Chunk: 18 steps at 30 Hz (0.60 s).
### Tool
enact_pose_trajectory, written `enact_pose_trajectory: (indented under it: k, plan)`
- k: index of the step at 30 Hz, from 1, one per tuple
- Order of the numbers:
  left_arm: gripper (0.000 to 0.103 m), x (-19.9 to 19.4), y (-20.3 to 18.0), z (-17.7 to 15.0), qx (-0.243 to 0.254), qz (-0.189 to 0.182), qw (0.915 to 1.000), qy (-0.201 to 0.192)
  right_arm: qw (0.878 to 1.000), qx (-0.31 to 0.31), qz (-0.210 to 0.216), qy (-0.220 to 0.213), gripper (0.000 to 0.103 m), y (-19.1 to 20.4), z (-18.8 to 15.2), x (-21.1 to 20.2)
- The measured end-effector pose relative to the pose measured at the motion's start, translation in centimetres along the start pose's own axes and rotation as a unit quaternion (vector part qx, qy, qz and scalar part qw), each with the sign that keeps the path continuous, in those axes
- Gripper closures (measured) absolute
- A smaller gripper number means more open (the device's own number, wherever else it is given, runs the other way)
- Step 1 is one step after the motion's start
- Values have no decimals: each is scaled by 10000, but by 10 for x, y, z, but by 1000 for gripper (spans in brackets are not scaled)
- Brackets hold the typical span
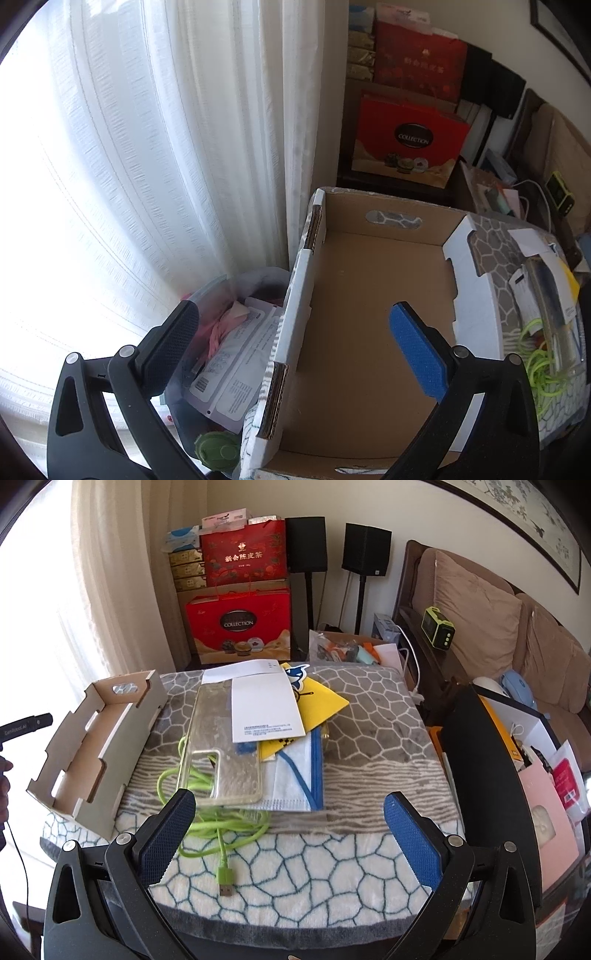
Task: Organize objects
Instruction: 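Close the left gripper on the cardboard box side wall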
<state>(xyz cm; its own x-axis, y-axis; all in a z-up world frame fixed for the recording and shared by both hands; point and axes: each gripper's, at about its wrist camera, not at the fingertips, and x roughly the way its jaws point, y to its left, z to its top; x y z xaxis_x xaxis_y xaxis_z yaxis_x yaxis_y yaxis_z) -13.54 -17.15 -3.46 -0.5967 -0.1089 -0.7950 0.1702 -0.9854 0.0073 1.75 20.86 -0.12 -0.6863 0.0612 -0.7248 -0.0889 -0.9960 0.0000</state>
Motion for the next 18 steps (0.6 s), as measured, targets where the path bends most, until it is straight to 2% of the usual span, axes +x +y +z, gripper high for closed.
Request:
enact_pose_trajectory:
  k: [4, 7, 10, 11, 12, 16, 18]
  plan:
    - [0, 20, -1, 5, 106, -108, 9997, 167, 10000, 20, -20, 38, 0, 3, 11, 10]
    - [8, 36, -1, 8, 199, -49, 9992, 333, 10000, 21, -54, 61, 0, 4, 17, 15]
    - [31, 51, 1, 9, 256, -78, 9983, 522, 9999, -10, -72, 80, 0, 5, 20, 20]
    - [42, 54, 1, 9, 257, -111, 9978, 598, 9999, -22, -72, 101, 0, 6, 21, 22]
    - [49, 58, 1, 9, 255, -171, 9972, 679, 9999, -27, -63, 120, 0, 6, 23, 24]
    - [63, 68, 1, 10, 298, -322, 9951, 889, 9998, -37, -42, 186, 0, 5, 29, 35]
    - [82, 74, 1, 10, 281, -403, 9933, 1048, 9997, -23, -32, 225, 0, 4, 32, 39]
